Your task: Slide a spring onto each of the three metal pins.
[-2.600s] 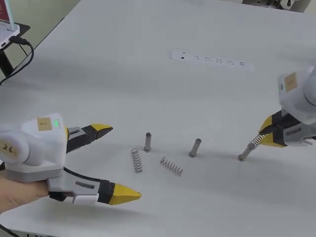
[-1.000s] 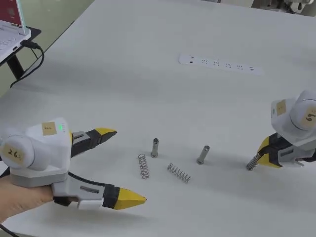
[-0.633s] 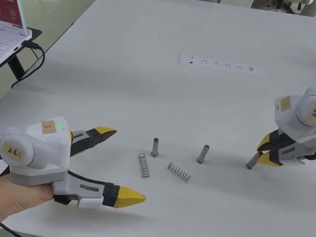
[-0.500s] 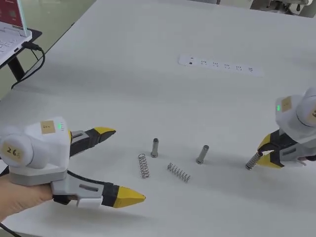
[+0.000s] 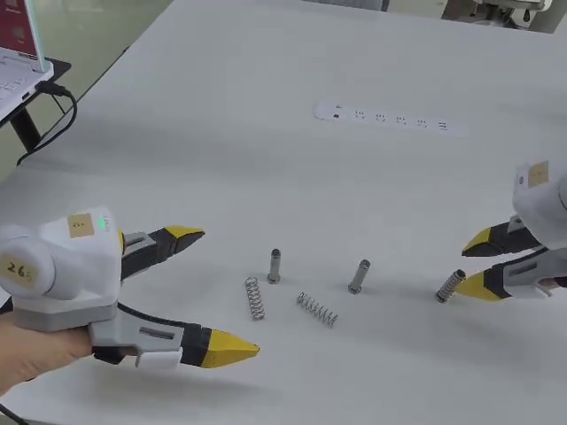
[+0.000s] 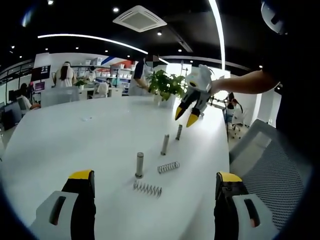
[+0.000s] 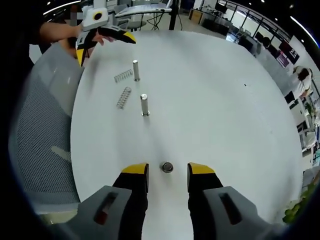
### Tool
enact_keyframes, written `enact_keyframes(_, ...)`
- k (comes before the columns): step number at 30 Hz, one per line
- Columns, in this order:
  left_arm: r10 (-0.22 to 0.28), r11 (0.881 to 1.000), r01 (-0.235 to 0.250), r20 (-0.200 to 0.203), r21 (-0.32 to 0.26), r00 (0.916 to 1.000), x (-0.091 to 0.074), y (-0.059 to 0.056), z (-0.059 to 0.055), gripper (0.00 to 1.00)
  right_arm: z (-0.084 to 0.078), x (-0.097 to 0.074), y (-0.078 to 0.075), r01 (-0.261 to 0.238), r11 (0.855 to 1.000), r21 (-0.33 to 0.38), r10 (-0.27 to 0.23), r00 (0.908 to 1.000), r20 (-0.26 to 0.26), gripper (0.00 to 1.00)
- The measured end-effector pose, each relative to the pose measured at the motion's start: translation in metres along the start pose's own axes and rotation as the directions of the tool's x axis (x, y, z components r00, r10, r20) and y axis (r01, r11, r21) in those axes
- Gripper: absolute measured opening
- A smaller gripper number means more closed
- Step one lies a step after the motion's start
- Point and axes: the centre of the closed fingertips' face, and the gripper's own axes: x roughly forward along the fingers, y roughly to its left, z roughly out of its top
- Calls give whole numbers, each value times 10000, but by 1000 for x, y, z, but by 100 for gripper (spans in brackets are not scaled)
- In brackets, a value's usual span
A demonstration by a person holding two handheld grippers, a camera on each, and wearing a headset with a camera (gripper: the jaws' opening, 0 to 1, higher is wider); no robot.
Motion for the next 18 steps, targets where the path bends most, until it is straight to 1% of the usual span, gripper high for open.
enact_keyframes(1, 2, 10000, -2, 3, -8, 10000, 0, 0, 0, 98, 1, -1, 2, -66, 9994, 343, 56, 9996, 275, 30)
enact_keyframes(2, 9, 10000, -9, 11, 12, 10000, 0, 0, 1, 98, 2, -2, 3, -52, 9984, 555, 27, 9990, 439, 30)
enact_keyframes(3, -5, 10000, 5, 9, 4, 10000, 1, 0, 1, 98, 2, -3, 2, 45, 9974, 715, -90, 9980, 632, 30)
enact_keyframes(4, -10, 10000, 10, 6, -5, 10000, 1, -1, 1, 98, 1, -4, 2, 103, 9971, 750, -157, 9973, 719, 30)
enact_keyframes(6, -6, 10000, 6, 10, 12, 10000, 1, -1, 2, 98, -1, -6, 5, 137, 9944, 1045, -234, 9955, 916, 30)
enact_keyframes(8, -36, 10000, 36, -14, -14, 10000, 2, -2, 1, 98, 0, -9, 6, 259, 9918, 1253, -416, 9914, 1240, 30)
enact_keyframes(10, -66, 10000, 66, -29, 8, 10000, 2, -2, 2, 98, 0, -11, 10, 226, 9888, 1473, -428, 9899, 1354, 30)
enact_keyframes(11, -78, 10000, 78, -35, -10, 10000, 2, -3, 1, 98, 2, -12, 13, 151, 9872, 1586, -390, 9881, 1487, 30)
enact_keyframes(13, -69, 10000, 69, -63, 52, 10000, 3, -2, 1, 98, 6, -15, 15, 173, 9844, 1751, -486, 9832, 1762, 30)
enact_keyframes(15, -85, 10000, 86, -83, 45, 9999, 3, -3, 1, 98, 8, -17, 16, 227, 9831, 1817, -575, 9803, 1890, 30)
enact_keyframes(18, -100, 9999, 100, -59, 55, 9999, 3, -3, 2, 98, 17, -20, 18, 132, 9730, 2304, -736, 9640, 2556, 30)
